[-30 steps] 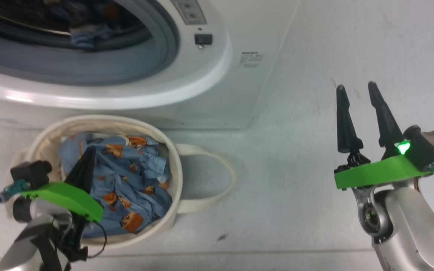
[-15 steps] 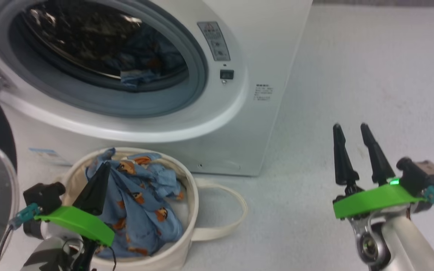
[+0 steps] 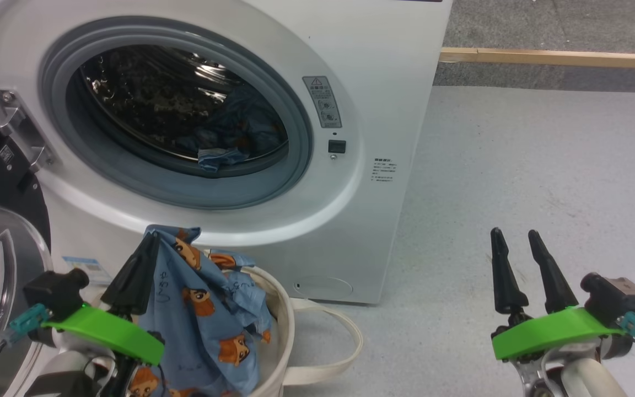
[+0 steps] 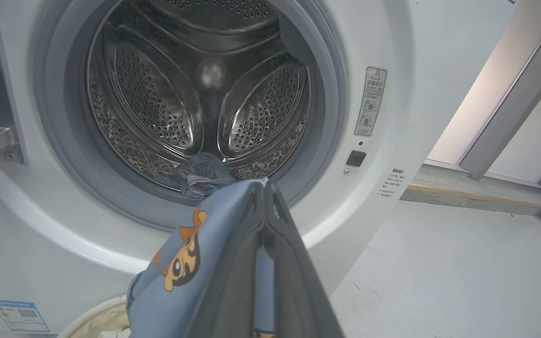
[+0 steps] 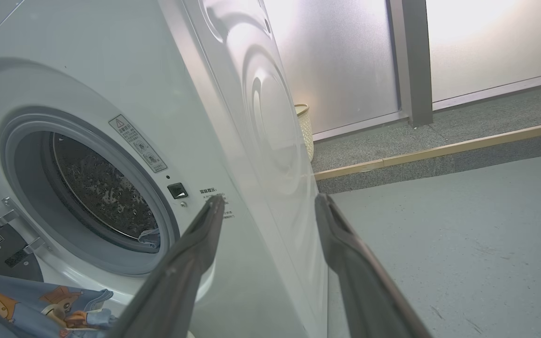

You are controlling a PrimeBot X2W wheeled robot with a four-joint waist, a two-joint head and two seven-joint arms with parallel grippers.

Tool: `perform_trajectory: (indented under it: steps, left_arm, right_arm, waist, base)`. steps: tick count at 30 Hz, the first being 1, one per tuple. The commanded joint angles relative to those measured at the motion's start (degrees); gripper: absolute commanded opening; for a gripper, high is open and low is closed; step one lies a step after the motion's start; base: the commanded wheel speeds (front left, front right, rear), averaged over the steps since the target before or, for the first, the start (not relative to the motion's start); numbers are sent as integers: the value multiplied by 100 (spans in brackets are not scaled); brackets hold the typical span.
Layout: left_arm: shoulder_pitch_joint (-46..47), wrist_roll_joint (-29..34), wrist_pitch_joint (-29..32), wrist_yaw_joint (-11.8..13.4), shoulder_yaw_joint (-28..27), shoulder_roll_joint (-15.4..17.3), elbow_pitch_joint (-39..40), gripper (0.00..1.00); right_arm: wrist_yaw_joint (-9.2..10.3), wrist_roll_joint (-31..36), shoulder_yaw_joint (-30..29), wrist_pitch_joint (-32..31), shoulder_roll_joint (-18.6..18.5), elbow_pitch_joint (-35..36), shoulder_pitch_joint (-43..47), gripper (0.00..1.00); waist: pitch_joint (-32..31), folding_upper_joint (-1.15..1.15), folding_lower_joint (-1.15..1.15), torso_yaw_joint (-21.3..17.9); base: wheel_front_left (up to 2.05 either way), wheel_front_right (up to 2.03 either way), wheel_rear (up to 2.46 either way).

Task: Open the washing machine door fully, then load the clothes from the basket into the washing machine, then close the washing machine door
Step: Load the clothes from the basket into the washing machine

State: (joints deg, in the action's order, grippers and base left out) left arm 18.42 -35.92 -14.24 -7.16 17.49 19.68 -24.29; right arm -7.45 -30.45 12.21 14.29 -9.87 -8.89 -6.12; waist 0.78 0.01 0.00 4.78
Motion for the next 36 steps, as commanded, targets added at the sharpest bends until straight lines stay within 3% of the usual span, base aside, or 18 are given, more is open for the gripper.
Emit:
perform_trajectory:
  steps: [1, 7, 14, 21, 25, 36]
  left_arm:
    - [193, -7, -75, -33, -259, 232, 198, 0]
    - [499, -112, -75, -33, -231, 425, 239, 0]
    - [1459, -292, -59, -33, -176, 864, 298, 0]
    - [2293, -519, -45, -33, -174, 1104, -254, 0]
    - [2539, -539, -68, -33, -152, 1009, -731, 0]
    - [2792, -221, -74, -33, -824, 498, -1591, 0]
  right_arm:
    - [-3, -39, 88, 71, -50, 178, -78, 100]
    - [-3, -37, 113, 71, -75, 225, -78, 100]
    - [-3, -22, 167, 71, -73, 263, -130, 100]
    - [-3, 26, 201, 71, -45, 271, -230, 100]
    - [-3, 92, 241, 71, -66, 287, -309, 100]
    - [-3, 362, 121, 71, -203, 494, -460, 100]
  waist:
    - [-16, -1, 0, -10]
    - [10, -1, 0, -37]
    - [151, -1, 0, -124]
    - [415, -1, 0, -327]
    - [670, -1, 0, -460]
    - [1495, -1, 0, -888]
  base:
    - [0, 0, 0]
    - [0, 0, 0]
    - [0, 0, 0]
    - [0, 0, 0]
    - [0, 0, 0]
    - [0, 0, 0]
